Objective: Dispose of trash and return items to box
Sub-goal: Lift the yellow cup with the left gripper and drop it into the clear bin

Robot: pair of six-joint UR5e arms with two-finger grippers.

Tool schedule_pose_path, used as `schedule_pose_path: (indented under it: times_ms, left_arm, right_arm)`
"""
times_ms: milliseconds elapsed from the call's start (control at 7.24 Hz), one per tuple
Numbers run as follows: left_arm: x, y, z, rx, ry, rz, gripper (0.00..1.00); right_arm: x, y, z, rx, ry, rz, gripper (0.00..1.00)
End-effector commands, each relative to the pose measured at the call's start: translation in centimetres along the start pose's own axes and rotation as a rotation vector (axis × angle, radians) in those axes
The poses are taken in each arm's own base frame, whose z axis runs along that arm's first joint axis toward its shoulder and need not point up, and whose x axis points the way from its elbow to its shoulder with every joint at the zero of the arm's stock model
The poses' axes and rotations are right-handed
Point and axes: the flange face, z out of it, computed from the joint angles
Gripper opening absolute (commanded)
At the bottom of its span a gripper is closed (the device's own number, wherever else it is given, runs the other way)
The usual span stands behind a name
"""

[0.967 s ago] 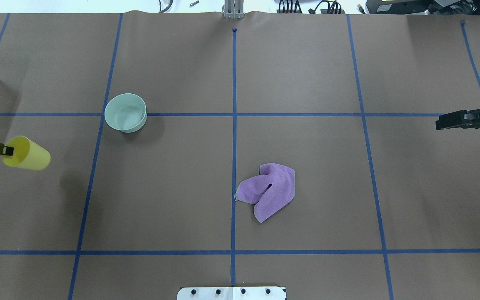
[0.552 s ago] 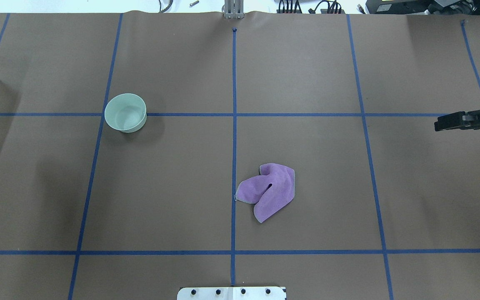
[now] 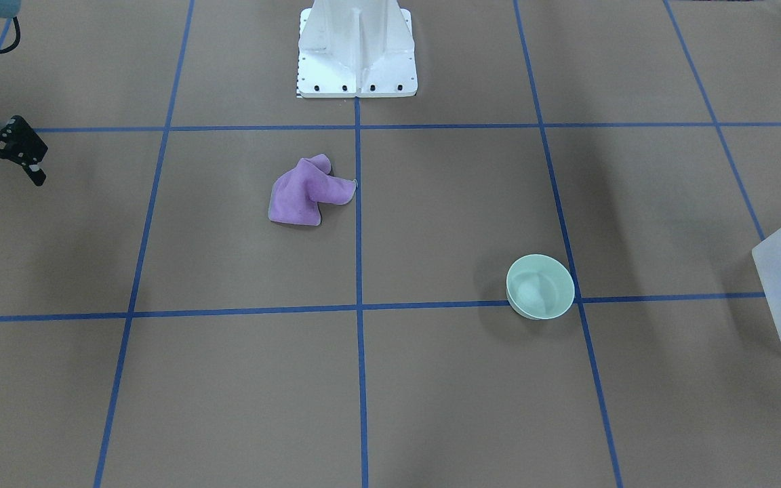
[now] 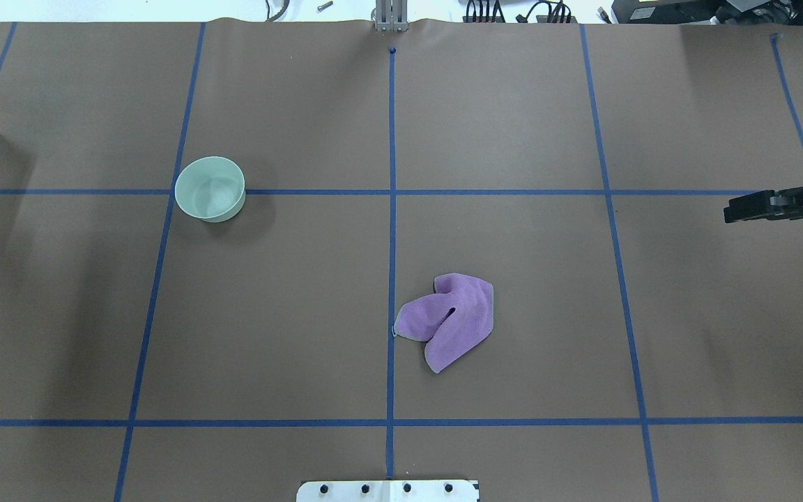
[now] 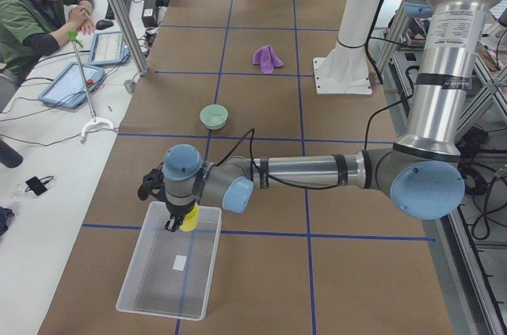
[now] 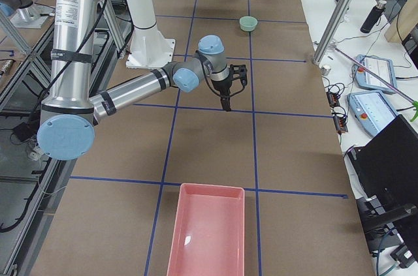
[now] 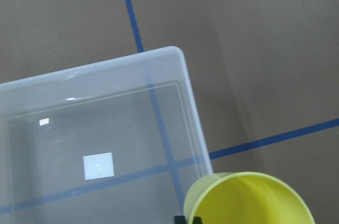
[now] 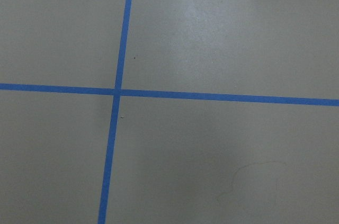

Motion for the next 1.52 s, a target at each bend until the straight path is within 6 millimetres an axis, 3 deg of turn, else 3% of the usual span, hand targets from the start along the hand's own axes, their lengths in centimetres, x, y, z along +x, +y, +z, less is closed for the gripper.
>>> schedule_pose_path:
  times_ms: [0, 552, 829, 967, 1105, 1243, 1381]
  left_arm:
    - [-2.7, 0.0, 3.5, 0.001, 0.000, 0.006, 0.00]
    - [0.4, 0.2, 6.4, -0.045, 0.038, 0.007, 0.00]
    - [0.7, 0.5, 6.8, -0.054, 0.059, 0.009, 0.02]
    - [0.8, 0.5, 6.8, -0.053, 0.059, 0.014, 0.51]
    - [0.9, 0.4, 6.5, -0.038, 0.055, 0.031, 0.88]
    - [1.0, 0.8, 6.3, -0.023, 0.056, 0.046, 0.98]
    - [1.9, -0.5, 4.5, 0.006, 0.057, 0.057, 0.98]
  right_arm:
    - [0.0, 0.0, 0.1, 0.001, 0.002, -0.001, 1.00]
    - [-0.2, 0.1, 0.2, 0.005, 0.010, -0.007, 1.00]
    - [-0.2, 0.1, 0.3, 0.005, 0.010, -0.008, 1.00]
    - [-0.2, 0.1, 0.3, 0.005, 0.010, -0.008, 1.00]
    - [-0.3, 0.1, 0.3, 0.006, 0.009, -0.008, 1.00]
    - [-0.3, 0.1, 0.3, 0.006, 0.009, -0.008, 1.00]
    - [-0.3, 0.1, 0.3, 0.006, 0.009, -0.008, 1.00]
